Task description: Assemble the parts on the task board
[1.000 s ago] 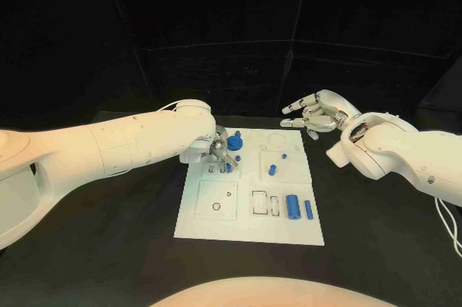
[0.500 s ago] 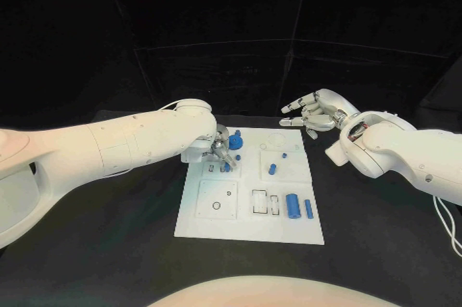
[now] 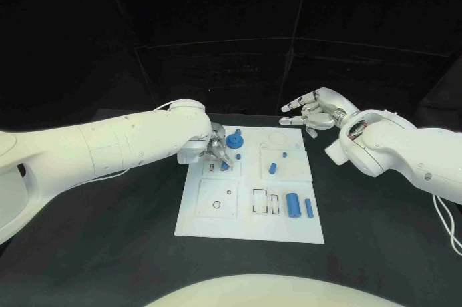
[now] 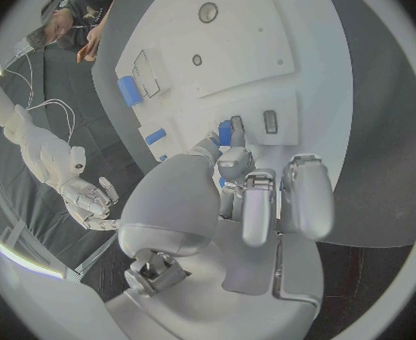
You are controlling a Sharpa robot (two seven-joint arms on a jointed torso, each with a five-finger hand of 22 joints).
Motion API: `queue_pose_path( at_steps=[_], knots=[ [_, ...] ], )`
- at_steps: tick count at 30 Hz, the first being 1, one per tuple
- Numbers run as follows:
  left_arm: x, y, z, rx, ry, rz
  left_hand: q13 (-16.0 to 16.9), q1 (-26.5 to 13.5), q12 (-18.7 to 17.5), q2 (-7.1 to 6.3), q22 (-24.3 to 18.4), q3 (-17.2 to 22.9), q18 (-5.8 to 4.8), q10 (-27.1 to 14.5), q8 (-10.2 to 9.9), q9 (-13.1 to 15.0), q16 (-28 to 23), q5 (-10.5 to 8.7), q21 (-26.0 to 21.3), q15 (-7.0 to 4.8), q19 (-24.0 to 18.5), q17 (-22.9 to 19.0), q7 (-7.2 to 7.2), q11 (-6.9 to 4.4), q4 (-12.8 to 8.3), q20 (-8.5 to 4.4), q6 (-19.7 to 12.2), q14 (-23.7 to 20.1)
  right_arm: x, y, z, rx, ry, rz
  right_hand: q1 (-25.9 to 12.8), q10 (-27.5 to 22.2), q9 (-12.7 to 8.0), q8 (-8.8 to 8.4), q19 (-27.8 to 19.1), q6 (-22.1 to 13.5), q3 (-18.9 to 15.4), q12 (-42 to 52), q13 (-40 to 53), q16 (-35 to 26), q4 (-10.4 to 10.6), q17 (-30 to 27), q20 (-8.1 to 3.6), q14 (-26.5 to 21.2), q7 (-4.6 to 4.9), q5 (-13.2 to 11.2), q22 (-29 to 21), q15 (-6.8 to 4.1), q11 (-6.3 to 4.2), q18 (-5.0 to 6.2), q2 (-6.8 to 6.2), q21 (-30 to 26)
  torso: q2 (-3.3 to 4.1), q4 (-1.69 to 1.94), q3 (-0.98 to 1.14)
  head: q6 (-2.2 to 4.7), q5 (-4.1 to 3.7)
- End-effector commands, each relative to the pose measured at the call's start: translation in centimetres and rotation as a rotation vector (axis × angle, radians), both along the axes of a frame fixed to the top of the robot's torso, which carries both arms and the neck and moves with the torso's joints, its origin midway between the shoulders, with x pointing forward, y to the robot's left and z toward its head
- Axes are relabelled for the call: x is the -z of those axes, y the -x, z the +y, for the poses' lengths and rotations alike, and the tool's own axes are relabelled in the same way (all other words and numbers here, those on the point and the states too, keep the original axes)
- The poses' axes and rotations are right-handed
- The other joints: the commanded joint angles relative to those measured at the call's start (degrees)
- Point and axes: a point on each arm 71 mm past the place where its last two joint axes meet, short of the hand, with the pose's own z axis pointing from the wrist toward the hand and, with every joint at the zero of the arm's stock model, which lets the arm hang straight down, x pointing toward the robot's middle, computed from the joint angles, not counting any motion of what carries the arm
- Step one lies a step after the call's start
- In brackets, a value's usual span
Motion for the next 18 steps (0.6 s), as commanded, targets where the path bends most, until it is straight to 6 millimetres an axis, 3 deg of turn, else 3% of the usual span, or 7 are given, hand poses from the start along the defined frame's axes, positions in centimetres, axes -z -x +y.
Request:
queue_pose_path(
  at_steps=[1, 8, 15, 18],
  knots=[
    [-0.3, -0.1, 0.3, -0.034, 0.042, -0.039, -0.05, -2.9, -0.17, -1.66, 0.04, 15.13, -0.19, 0.22, 0.75, 0.46, 0.17, 0.22, -0.41, 0.27, -0.2, 15.09, 0.18, 0.19, -10.52, 0.11, 0.08, 6.05, -0.1, 0.0, 0.1, -0.009, 0.001, -0.001, 0.16, -0.27, 0.02, 0.19, -0.38, -0.18, -0.45, -0.05, -0.01, -0.31, 0.07, 3.89, 0.02, 3.56, -0.25, 0.3, -0.06, -0.28, -0.23, 0.28, 0.57, -0.36, 0.0, 0.02, 0.05, 0.06, 0.14],
    [-0.5, 0.0, 1.6, -0.11, 0.1, -0.059, 0.1, -5.76, 0.05, -3.65, 0.22, 20.84, -0.2, 0.68, 1.77, 1.42, 0.17, 0.06, -0.46, 0.19, -0.08, 15.09, 0.16, 0.04, -11.14, 0.03, 0.0, 6.05, -0.1, -0.1, 0.0, -0.005, 0.002, -0.001, 0.14, -0.28, 0.02, 0.19, -0.39, -0.18, -0.47, -0.06, -0.02, -0.33, 0.08, 3.85, 0.01, 3.55, -0.25, 0.32, -0.09, -0.28, -0.23, 0.28, 0.57, -0.38, 0.04, 0.04, 0.1, 0.13, 0.45],
    [-0.6, -0.1, 2.3, -0.156, 0.133, -0.098, 0.08, -6.62, 0.09, -4.31, 0.58, 22.67, -0.27, 0.86, 2.32, 1.87, 0.17, 0.09, -0.3, 0.1, 0.06, 15.09, -0.02, 0.0, -11.3, -0.01, 0.18, 6.05, -0.1, -0.2, -0.1, -0.002, 0.004, 0.0, 0.1, -0.31, 0.02, 0.2, -0.41, -0.18, -0.52, -0.09, -0.06, -0.37, 0.11, 3.77, 0.01, 3.54, -0.25, 0.37, -0.15, -0.28, -0.23, 0.29, 0.59, -0.41, 0.03, 0.08, 0.09, 0.01, 0.84],
    [-0.5, 0.1, 2.5, -0.166, 0.139, -0.103, 0.08, -6.62, 0.09, -4.31, 0.58, 22.67, -0.27, 0.86, 2.32, 1.87, 0.17, 0.09, -0.3, 0.1, 0.06, 15.09, -0.02, 0.0, -11.3, -0.01, 0.18, 6.05, -0.1, -0.2, -0.1, -0.002, 0.004, 0.0, 0.1, -0.31, 0.02, 0.2, -0.41, -0.18, -0.52, -0.09, -0.06, -0.37, 0.11, 3.77, 0.01, 3.54, -0.25, 0.37, -0.15, -0.28, -0.23, 0.29, 0.59, -0.41, 0.04, -0.06, 0.01, -0.14, 0.95]
  ],
)
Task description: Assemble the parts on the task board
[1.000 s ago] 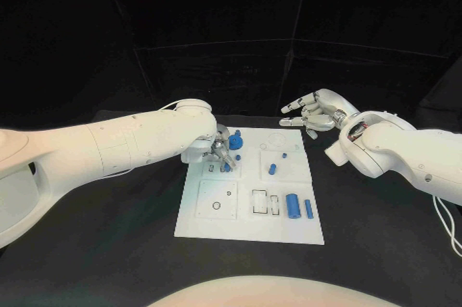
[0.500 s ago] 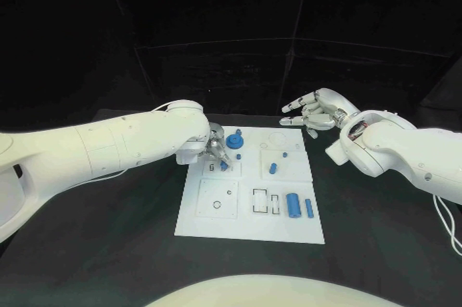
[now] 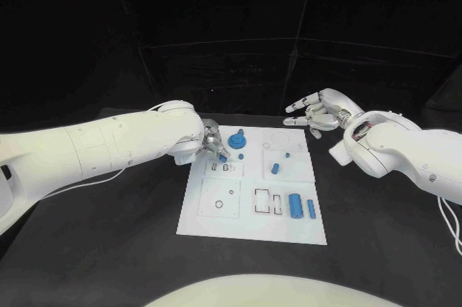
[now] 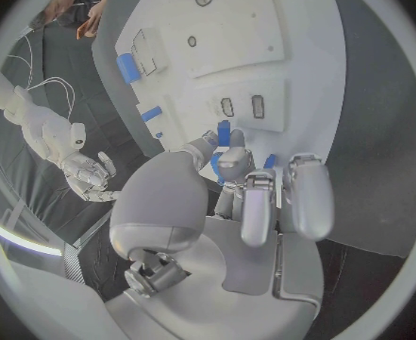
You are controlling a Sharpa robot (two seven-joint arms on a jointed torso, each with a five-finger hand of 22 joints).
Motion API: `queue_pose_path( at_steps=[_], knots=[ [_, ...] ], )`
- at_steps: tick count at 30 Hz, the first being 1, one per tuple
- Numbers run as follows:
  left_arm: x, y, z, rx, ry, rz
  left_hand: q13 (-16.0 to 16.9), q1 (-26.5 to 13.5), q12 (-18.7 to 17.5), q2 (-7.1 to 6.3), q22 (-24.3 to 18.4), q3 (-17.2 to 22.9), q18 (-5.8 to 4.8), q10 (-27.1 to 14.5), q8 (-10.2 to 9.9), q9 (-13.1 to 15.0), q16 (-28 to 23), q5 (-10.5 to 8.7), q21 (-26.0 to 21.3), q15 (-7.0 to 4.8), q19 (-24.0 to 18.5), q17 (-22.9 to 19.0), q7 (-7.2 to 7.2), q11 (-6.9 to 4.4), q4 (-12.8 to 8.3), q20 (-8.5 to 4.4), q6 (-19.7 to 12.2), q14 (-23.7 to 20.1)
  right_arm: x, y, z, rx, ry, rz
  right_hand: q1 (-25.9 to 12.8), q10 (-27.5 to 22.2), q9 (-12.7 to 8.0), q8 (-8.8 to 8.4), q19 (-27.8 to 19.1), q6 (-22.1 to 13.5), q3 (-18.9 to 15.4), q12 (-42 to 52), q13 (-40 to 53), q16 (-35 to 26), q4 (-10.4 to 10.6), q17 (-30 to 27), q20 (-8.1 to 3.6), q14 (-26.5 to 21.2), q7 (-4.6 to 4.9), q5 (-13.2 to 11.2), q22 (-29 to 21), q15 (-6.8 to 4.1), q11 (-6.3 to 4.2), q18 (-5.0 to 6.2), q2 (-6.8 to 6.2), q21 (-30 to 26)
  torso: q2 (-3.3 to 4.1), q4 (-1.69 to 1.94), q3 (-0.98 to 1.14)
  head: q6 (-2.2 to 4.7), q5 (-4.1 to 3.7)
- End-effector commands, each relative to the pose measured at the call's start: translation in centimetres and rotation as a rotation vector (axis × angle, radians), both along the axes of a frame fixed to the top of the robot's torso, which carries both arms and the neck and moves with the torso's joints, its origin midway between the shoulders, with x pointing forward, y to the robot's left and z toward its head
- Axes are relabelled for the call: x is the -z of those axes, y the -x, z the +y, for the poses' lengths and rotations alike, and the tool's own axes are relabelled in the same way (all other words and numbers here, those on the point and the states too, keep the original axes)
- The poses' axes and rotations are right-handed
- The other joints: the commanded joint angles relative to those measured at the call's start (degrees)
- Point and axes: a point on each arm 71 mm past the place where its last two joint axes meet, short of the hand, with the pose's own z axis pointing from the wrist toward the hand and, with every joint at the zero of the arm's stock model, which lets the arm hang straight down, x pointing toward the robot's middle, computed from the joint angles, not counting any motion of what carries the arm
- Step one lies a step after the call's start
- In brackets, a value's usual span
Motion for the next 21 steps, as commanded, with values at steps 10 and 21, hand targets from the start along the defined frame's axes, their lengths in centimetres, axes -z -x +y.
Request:
queue_pose_path(
  at_steps=[10, 21],
  knots=[
    [0.5, 0.5, -0.4, -0.043, 0.059, -0.038, 0.05, -0.83, 0.23, -0.18, 0.25, 10.23, -0.3, 0.57, 0.56, 0.26, 0.17, -0.02, 0.05, 0.06, 0.13, 15.09, -0.1, 0.0, -9.21, -0.05, 0.23, 6.05, -0.1, -0.1, 0.1, -0.007, 0.001, 0.0, 0.11, -0.31, 0.02, 0.2, -0.41, -0.18, -0.38, -0.09, -0.07, -0.37, -0.03, 3.77, 0.01, 3.54, -0.25, 0.37, -0.05, -0.28, -0.23, 0.3, 0.6, -0.16, -0.01, -0.13, -0.1, -0.18, 0.17],
    [1.4, 1.0, -0.2, -0.026, 0.032, 0.002, 0.2, -0.99, 0.4, -0.49, 0.46, 10.69, -0.34, 0.73, 0.7, 0.39, 0.17, -0.02, 0.17, 0.03, 0.22, 15.09, -0.15, -0.05, -9.36, -0.07, 0.24, 6.05, -0.1, -0.1, 0.1, -0.007, 0.002, 0.001, 0.11, -0.31, 0.02, 0.2, -0.41, -0.18, -0.38, -0.09, -0.07, -0.37, -0.03, 3.77, 0.01, 3.54, -0.25, 0.37, -0.05, -0.28, -0.23, 0.3, 0.6, -0.16, -0.02, -0.13, -0.1, -0.33, 0.33]
  ],
)
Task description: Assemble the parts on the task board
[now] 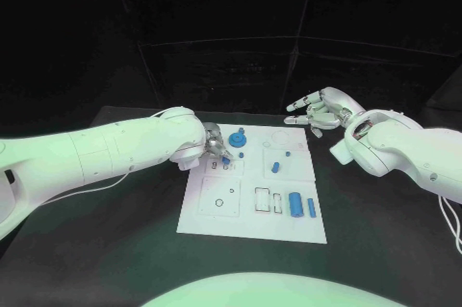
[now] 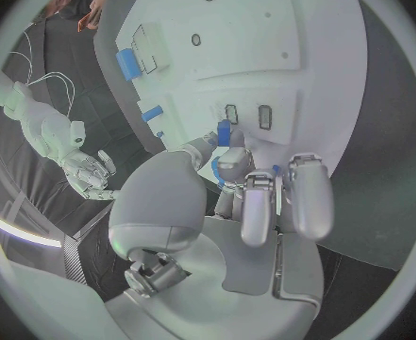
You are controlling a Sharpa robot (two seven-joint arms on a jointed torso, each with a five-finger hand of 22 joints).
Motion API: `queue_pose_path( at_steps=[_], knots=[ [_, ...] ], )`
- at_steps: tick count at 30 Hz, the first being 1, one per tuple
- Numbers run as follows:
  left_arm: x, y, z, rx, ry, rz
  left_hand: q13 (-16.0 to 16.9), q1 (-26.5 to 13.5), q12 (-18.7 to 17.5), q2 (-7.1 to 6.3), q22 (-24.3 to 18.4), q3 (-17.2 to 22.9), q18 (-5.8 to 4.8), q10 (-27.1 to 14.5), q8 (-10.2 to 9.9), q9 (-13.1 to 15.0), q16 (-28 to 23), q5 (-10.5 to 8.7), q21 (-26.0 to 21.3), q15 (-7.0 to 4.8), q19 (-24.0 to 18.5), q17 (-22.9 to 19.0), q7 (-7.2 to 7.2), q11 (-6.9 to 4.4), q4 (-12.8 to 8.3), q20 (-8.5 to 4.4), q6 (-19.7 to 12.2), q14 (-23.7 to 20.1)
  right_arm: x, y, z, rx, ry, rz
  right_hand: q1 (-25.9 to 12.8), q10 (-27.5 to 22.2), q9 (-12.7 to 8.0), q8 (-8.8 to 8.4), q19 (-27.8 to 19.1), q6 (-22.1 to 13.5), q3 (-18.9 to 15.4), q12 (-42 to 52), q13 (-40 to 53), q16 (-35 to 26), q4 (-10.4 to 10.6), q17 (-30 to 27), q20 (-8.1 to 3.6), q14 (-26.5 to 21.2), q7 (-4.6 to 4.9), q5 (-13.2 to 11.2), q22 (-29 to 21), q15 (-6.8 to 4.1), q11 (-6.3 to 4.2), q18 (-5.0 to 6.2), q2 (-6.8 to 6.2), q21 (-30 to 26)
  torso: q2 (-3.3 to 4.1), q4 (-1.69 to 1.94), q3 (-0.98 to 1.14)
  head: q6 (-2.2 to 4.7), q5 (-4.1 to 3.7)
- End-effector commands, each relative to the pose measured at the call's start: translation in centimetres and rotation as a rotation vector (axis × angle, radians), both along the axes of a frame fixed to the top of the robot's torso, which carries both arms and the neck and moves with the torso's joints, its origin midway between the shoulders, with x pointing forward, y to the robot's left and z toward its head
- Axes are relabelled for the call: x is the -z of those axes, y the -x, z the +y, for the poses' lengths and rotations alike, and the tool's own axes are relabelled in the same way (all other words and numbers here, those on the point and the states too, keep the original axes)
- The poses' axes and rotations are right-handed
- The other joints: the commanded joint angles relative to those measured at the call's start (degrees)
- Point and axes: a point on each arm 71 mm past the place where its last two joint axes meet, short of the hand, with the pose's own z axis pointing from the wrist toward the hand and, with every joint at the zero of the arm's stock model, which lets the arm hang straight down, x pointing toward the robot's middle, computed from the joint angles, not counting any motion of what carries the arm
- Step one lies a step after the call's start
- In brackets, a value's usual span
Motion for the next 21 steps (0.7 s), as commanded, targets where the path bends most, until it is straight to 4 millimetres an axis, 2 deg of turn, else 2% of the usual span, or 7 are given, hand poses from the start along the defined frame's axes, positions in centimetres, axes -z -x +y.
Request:
queue_pose_path(
  at_steps=[1, 21],
  knots=[
    [0.04, 0.1, 0.04, 0.012, -0.009, 0.01, -0.02, -0.16, 0.14, 0.31, 0.11, 9.33, -0.35, 0.35, 0.22, 0.11, 0.17, 0.04, 0.19, 0.02, 0.23, 15.09, -0.26, -0.09, -8.93, -0.08, 0.15, 6.05, -0.14, -0.02, 0.11, -0.007, 0.0, -0.002, 0.11, -0.31, 0.02, 0.2, -0.41, -0.18, -0.38, -0.09, -0.07, -0.38, -0.03, 3.74, 0.01, 3.54, -0.25, 0.37, -0.06, -0.28, -0.23, 0.31, 0.6, -0.16, -0.01, -0.03, 0.01, 0.0, 0.13],
    [0.42, 0.39, 0.24, 0.063, -0.071, 0.049, 0.19, -0.92, 0.42, -0.11, 0.36, 9.8, -0.4, 0.66, 0.53, 0.35, 0.17, 0.01, 0.31, 0.03, 0.31, 15.09, -0.32, -0.11, -8.74, -0.09, 0.24, 6.05, -0.09, -0.06, 0.26, -0.011, 0.001, 0.002, 0.03, -0.27, 0.02, 0.25, -0.41, -0.18, -0.6, -0.03, -0.03, -0.38, 0.04, 3.77, 0.0, 3.55, -0.26, 0.45, -0.13, -0.28, -0.24, 0.31, 0.63, -0.23, 0.03, -0.11, 0.01, -0.08, 0.36]
  ],
)
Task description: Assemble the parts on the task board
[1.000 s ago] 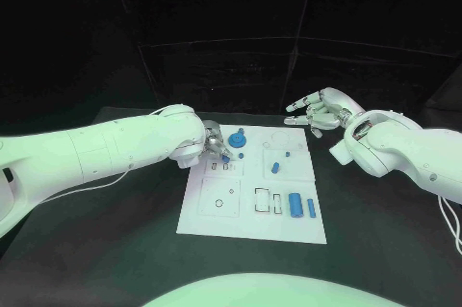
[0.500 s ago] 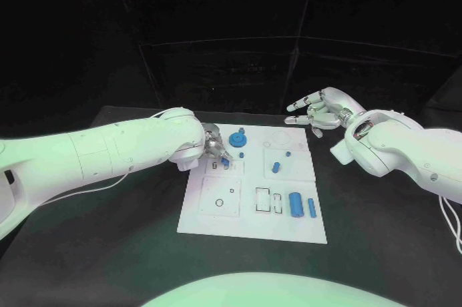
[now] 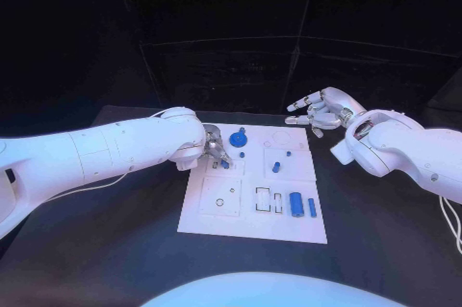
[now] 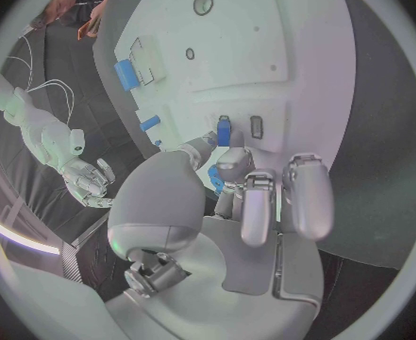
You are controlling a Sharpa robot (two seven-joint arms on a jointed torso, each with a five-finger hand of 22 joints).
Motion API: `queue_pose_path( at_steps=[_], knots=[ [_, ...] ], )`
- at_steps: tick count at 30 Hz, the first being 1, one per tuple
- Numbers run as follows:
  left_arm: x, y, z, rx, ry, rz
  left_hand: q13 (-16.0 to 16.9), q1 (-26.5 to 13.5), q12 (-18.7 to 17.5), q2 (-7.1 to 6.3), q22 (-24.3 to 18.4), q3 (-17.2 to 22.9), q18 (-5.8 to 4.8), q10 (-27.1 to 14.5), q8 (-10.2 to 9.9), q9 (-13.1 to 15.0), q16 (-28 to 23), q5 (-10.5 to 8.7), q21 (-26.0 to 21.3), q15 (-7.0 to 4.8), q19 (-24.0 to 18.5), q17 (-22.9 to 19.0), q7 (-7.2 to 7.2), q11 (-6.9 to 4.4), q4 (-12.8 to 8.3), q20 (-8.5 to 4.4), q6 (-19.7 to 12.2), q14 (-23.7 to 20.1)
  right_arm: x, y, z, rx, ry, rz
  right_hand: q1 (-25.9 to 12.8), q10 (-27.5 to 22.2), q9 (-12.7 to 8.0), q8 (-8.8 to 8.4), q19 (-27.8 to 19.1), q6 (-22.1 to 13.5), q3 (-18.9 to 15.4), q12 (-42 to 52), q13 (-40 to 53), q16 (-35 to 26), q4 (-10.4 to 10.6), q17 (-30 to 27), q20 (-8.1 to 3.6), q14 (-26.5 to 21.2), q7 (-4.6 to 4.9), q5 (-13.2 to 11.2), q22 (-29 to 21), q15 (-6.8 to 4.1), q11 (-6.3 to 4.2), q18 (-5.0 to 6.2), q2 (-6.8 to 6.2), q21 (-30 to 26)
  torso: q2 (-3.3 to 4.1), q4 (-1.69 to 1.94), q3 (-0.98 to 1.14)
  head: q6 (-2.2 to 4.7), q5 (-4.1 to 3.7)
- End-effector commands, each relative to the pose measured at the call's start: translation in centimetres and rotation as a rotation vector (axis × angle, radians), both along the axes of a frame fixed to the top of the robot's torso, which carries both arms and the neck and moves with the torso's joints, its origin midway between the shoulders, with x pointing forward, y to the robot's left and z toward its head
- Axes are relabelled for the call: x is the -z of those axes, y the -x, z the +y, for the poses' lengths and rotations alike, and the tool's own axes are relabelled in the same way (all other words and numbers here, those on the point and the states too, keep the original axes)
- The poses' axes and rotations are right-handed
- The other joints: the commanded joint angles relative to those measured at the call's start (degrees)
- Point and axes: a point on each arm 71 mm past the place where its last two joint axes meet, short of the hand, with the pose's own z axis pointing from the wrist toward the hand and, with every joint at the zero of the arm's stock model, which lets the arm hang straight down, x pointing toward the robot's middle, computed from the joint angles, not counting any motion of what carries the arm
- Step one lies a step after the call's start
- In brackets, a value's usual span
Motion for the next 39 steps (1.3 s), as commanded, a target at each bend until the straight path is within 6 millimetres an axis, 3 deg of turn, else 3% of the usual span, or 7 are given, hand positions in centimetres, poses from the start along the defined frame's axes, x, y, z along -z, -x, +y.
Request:
queue_pose_path(
  at_steps=[1, 20, 26, 29, 39],
  knots=[
    [0.18, 0.17, 0.01, 0.028, -0.038, 0.018, 0.16, -0.38, 0.46, 0.49, 0.14, 8.71, -0.41, 0.5, 0.29, 0.08, 0.17, 0.15, 0.31, 0.02, 0.32, 15.09, -0.43, 0.08, -8.22, -0.09, 0.19, 6.05, -0.12, -0.01, 0.14, -0.009, 0.001, 0.0, 0.02, -0.27, 0.02, 0.25, -0.41, -0.18, -0.26, -0.04, -0.04, -0.39, 0.01, 3.76, 0.0, 3.55, -0.26, 0.2, -0.1, -0.28, -0.24, 0.32, 0.64, -0.24, 0.04, 0.0, 0.01, 0.02, -0.03],
    [0.29, 0.12, -0.1, 0.035, -0.052, 0.031, 0.12, -1.32, 0.51, -0.02, 0.3, 8.37, -0.43, 0.6, 0.39, 0.15, 0.17, 0.11, 0.39, -0.04, 0.37, 15.09, -0.59, -0.01, -7.78, -0.14, 0.31, 6.05, -0.09, -0.01, 0.3, -0.014, 0.001, 0.004, -0.06, -0.31, 0.03, 0.29, -0.46, -0.15, -0.36, -0.08, -0.09, -0.42, 0.07, 3.7, 0.0, 3.54, -0.26, 0.21, -0.23, -0.28, -0.25, 0.34, 0.66, -0.31, 0.03, -0.01, 0.03, -0.17, -0.18],
    [0.33, 0.01, -0.13, 0.035, -0.055, 0.034, 0.64, -5.11, 1.14, -1.21, 0.81, 5.63, -0.52, 1.0, 0.73, 0.13, 0.17, 0.11, 0.67, -0.23, 0.57, 15.09, -0.96, -0.26, -5.43, -0.28, 1.68, 6.05, -0.09, -0.01, 0.33, -0.015, 0.001, 0.004, -0.11, -0.36, 0.04, 0.32, -0.52, -0.12, -0.44, -0.13, -0.16, -0.48, 0.11, 3.58, 0.0, 3.51, -0.27, 0.22, -0.38, -0.29, -0.25, 0.36, 0.67, -0.4, 0.02, -0.01, 0.01, -0.21, -0.23],
    [0.34, -0.01, -0.22, 0.037, -0.055, 0.037, 0.84, -7.2, 1.4, -1.1, 0.99, 4.48, -0.54, 1.14, 1.07, 0.2, 0.17, 0.18, 0.76, -0.38, 0.64, 15.09, -1.2, -0.45, -3.89, -0.39, 2.44, 6.05, -0.08, -0.02, 0.36, -0.016, 0.001, 0.004, -0.13, -0.41, 0.04, 0.34, -0.63, -0.1, -0.47, -0.17, -0.22, -0.58, 0.13, 3.34, 0.0, 3.46, -0.27, 0.22, -0.62, -0.29, -0.25, 0.41, 0.68, -0.52, 0.04, -0.02, 0.03, -0.23, -0.23],
    [0.38, -0.18, -0.38, 0.036, -0.054, 0.043, 1.5, -9.57, 2.15, -1.8, 1.34, 3.23, -0.59, 1.51, 1.79, 0.47, 0.17, 0.24, 0.93, -0.7, 0.79, 15.09, -1.61, -0.8, -2.63, -0.67, 3.15, 6.05, -0.08, -0.03, 0.44, -0.018, 0.001, 0.004, -0.21, -0.52, 0.04, 0.37, -0.84, -0.09, -0.61, -0.27, -0.36, -0.72, 0.19, 3.08, -0.01, 3.4, -0.27, 0.23, -1.11, -0.29, -0.25, 0.49, 0.68, -0.79, 0.04, 0.01, 0.03, -0.3, -0.45]
  ],
)
